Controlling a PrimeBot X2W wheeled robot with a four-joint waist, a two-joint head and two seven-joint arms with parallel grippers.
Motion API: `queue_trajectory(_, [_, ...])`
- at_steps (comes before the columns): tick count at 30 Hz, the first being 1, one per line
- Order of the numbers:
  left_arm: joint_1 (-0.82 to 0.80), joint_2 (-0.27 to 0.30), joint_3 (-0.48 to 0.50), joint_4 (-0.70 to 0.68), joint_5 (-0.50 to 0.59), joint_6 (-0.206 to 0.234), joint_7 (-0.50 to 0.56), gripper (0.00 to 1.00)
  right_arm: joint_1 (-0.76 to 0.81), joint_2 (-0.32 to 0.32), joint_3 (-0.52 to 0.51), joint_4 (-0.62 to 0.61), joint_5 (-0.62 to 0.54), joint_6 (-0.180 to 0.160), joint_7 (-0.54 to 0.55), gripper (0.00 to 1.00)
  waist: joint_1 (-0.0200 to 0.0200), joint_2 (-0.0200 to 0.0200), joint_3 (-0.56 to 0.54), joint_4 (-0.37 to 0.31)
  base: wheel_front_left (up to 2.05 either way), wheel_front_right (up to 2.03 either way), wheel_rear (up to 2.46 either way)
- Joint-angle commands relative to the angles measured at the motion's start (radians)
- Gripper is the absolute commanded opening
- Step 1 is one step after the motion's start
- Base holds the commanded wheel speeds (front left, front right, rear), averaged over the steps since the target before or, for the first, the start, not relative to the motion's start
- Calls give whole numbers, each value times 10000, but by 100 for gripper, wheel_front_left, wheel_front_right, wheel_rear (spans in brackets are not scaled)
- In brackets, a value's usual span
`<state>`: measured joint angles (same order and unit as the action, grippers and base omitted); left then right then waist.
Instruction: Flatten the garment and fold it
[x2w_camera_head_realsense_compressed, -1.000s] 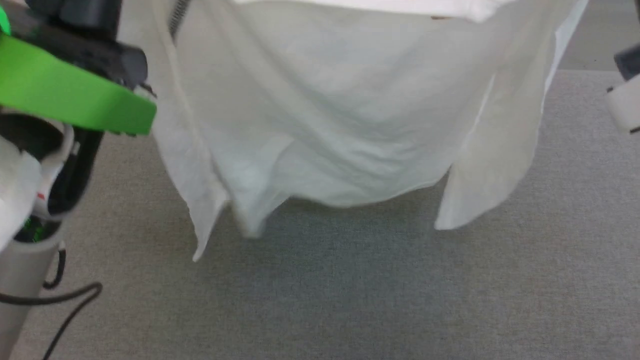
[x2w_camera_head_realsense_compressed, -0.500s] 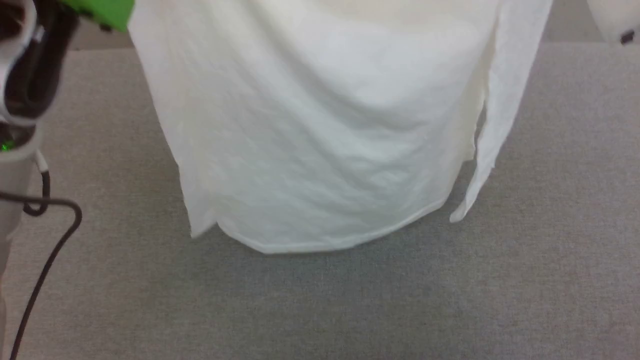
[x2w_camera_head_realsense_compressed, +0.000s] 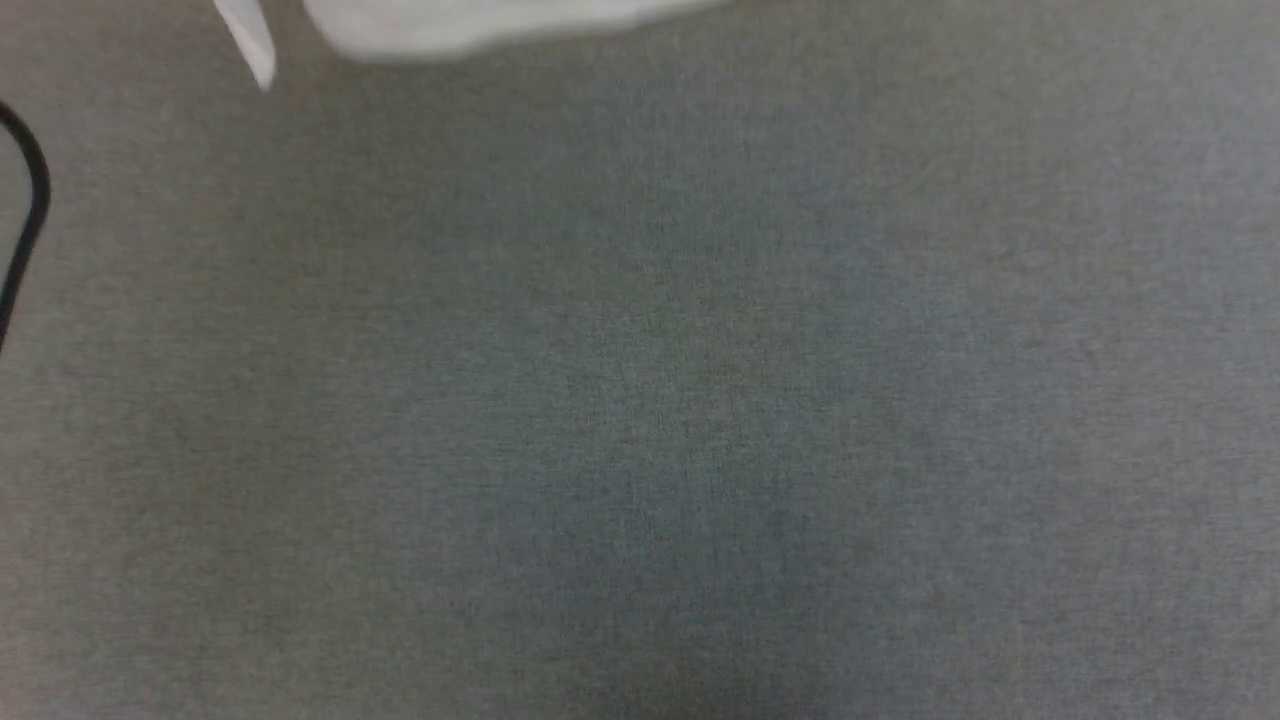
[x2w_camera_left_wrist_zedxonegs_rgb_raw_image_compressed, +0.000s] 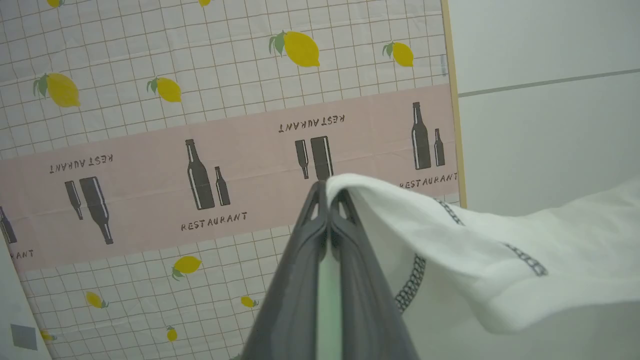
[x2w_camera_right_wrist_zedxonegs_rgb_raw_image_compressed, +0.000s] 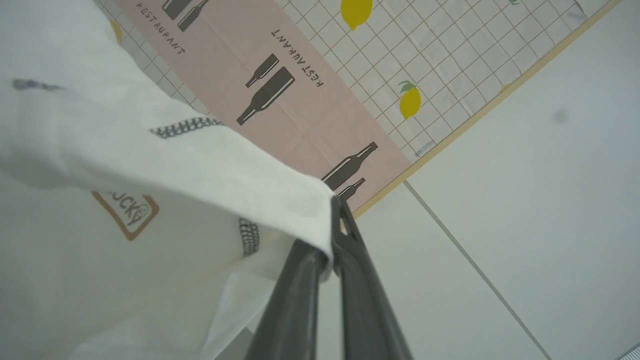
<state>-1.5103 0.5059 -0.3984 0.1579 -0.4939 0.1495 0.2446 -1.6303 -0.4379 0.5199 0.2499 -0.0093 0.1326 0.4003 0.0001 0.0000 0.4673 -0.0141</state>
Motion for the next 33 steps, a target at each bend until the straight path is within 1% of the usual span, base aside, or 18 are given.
queue_trajectory(1, [-366, -98, 36, 217, 183, -15, -258, 0, -393, 108, 44, 303, -232, -19, -202, 0, -1, 0, 1347, -72, 0, 0, 0])
queue_trajectory(4, [-868, -288, 12, 794, 420, -48, -963, 0, -1081, 314, 94, 1058, -765, -19, -676, 0, -1, 0, 1890, 6, 0, 0, 0])
queue_trajectory(7, [-1047, -450, -33, 1253, 565, -110, -1682, 0, -1378, 488, 98, 1671, -1193, -19, -1083, 0, -1, 0, 2280, 55, 0, 0, 0])
queue_trajectory(12, [-822, -497, -249, 1859, 650, -514, -2653, 0, -1276, 606, 115, 2380, -1543, -19, -1716, 0, -1, 0, 2777, 118, 0, 0, 0])
queue_trajectory(17, [-286, -316, -336, 1939, 497, -952, -3210, 0, -735, 402, 267, 2422, -1433, -19, -2146, 0, -1, 0, 2875, 167, 0, 0, 0])
queue_trajectory(19, [67, -206, -377, 1771, 432, -1086, -3375, 0, -356, 242, 277, 2207, -1262, -19, -2223, 0, -1, 0, 2766, 214, 0, 0, 0])
queue_trajectory(22, [886, 58, -481, 1207, 291, -1279, -3470, 0, 456, -134, 270, 1511, -841, -19, -2215, 0, -1, 0, 2454, 267, 0, 0, 0])
queue_trajectory(25, [1878, 368, -548, 387, 124, -1292, -3374, 0, 1356, -546, 147, 557, -453, -19, -2050, 0, -1, 0, 2085, 273, 0, 0, 0])
queue_trajectory(27, [2676, 615, -542, -302, -43, -1213, -3254, 0, 2073, -867, -9, -251, -234, -19, -1836, 0, -1, 0, 1811, 260, 0, 0, 0])
queue_trajectory(30, [4046, 1003, -504, -1459, -298, -922, -3023, 0, 3359, -1273, -334, -1516, 111, -19, -1422, 0, -1, 0, 1409, 212, 0, 0, 0])
queue_trajectory(33, [5770, 1377, -573, -2828, -504, -457, -2781, 0, 5099, -1599, -914, -2952, 414, -19, -847, 0, -1, 0, 933, 179, 0, 0, 0])
